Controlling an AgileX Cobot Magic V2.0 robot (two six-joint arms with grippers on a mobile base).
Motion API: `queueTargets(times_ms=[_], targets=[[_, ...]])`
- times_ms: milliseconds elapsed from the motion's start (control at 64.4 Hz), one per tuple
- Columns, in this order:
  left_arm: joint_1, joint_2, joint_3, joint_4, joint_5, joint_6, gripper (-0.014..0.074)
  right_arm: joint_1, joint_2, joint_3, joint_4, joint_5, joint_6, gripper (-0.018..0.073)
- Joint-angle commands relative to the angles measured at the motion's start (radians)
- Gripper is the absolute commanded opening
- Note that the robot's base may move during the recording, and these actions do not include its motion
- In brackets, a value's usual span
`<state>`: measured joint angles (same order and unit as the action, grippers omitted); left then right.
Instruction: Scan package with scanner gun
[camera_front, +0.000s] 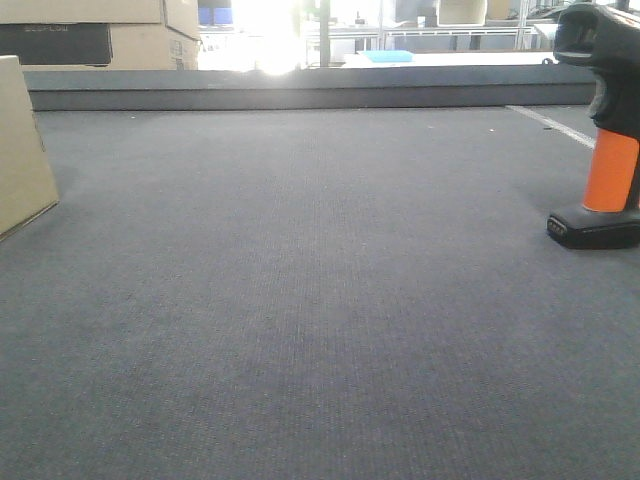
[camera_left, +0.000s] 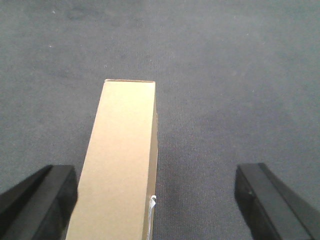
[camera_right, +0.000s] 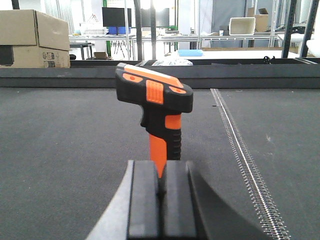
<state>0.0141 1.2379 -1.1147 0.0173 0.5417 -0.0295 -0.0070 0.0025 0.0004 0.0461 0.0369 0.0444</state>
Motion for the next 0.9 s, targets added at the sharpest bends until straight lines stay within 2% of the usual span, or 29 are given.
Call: queueTargets(times_ms=[0,93,217,373,885], targets=[[0.016,0.038,-0.049,0.002,0.064,-0.002,0.0560,0.002,-0.003,0.000,-0.008,-0.014,-0.001,-0.0169],[0.048,0.091,-0.114,-0.010,0.194,-0.002,0.0560,0.002,-0.003,0.000,-0.008,-0.014,-0.001,-0.0169],[0.083,0.123,-0.157,-0.017,0.212,0.007,0.0560,0.002,-0.003,0.000,-0.008,-0.014,-0.001,-0.0169],[0.085,0.149,-0.160,-0.037,0.279,0.083,0.0560,0.002,-0.003,0.000,-0.008,-0.014,-0.001,-0.0169],[0.113,0.237,-0.156,-0.039,0.273,0.093,0.0560,0.002,-0.003,0.000,-0.008,-0.014,-0.001,-0.0169]])
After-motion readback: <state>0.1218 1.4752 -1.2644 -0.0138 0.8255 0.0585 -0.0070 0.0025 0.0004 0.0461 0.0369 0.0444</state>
